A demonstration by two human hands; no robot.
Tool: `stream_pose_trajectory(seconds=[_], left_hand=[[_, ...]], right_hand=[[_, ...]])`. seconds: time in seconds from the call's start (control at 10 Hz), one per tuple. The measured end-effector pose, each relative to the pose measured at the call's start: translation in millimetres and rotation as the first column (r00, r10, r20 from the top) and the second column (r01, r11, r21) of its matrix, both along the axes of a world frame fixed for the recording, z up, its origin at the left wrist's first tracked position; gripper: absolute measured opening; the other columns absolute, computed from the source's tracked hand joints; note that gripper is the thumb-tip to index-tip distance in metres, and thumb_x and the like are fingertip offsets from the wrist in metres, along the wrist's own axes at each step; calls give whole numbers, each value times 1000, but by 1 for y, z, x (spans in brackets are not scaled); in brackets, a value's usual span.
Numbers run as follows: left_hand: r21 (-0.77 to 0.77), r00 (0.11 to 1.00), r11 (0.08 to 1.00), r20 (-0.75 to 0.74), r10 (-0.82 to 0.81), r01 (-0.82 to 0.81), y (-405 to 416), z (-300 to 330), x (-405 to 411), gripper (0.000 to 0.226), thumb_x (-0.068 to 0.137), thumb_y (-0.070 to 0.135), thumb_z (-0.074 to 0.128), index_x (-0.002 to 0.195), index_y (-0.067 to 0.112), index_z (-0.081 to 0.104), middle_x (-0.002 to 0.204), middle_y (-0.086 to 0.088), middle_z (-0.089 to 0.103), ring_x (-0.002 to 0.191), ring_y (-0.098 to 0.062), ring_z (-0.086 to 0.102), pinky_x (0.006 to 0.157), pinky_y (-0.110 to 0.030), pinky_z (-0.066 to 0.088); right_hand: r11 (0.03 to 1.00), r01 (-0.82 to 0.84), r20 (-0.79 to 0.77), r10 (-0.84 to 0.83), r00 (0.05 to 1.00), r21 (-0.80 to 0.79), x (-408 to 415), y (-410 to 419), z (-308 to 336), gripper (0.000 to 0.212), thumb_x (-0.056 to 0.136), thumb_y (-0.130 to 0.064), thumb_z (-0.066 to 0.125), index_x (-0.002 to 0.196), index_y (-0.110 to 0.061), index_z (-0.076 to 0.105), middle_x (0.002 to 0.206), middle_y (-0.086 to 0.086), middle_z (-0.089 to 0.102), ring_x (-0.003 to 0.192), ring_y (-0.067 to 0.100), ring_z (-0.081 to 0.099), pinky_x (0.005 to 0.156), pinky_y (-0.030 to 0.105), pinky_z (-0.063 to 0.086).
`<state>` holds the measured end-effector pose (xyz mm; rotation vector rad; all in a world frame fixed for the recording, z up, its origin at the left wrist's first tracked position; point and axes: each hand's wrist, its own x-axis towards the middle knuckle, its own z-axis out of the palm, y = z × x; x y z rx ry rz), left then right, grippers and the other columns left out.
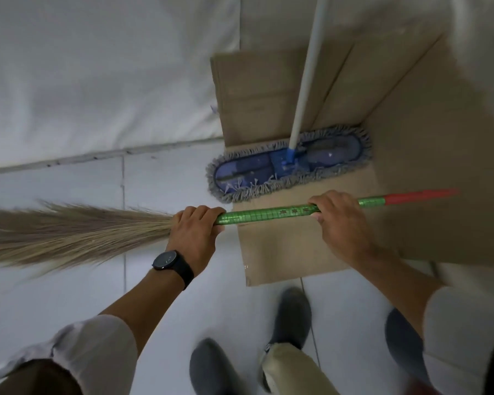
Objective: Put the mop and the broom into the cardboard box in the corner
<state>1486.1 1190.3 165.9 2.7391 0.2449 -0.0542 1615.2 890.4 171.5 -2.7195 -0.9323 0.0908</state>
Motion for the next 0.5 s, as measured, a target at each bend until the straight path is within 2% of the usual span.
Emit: stream_pose_trajectory(seconds=[0.1,0.2,0.3,0.4,0.5], left_hand=[[-23,999,1000,-51,5,-7,-1,-139,23,29,92,23,66,121,22,66,104,0,67,95,-28,53,89,-44,40],[-47,997,999,-78,-1,-3,-6,-212,36,30,90,21,69,120,19,68,109,-4,64,96,-31,52,85,-46,43],[-59,996,998,-92,-18,12,-21,-286,51,33,87,20,73,120,16,69,106,-10,60,93,-34,51,79,-48,46],[-53,995,998,-90,-32,27,-29,-311,61,35,86,22,74,121,20,69,102,-9,59,91,-34,50,77,-46,45],[-10,993,999,-102,-54,53,-30,-313,67,42,86,26,73,128,25,65,109,-7,61,99,-33,52,85,-46,43]], right_hand=[[1000,-14,-37,13,999,-18,25,-2,-142,26,93,-10,63,119,-13,65,105,7,62,93,29,54,88,44,45],[999,-23,-62,21,998,-40,38,-5,-215,25,94,-12,63,119,-13,65,105,7,63,92,29,54,88,44,45],[995,5,-65,-11,998,-97,51,-19,-292,25,94,-15,62,120,-14,65,106,6,62,94,28,52,90,44,46],[992,33,-76,-43,996,-122,57,-22,-317,27,94,-15,62,121,-13,65,108,8,61,97,30,51,95,46,46],[989,67,-65,-76,995,-130,57,-24,-321,35,89,-12,70,124,-10,65,115,14,61,103,34,51,99,51,48]])
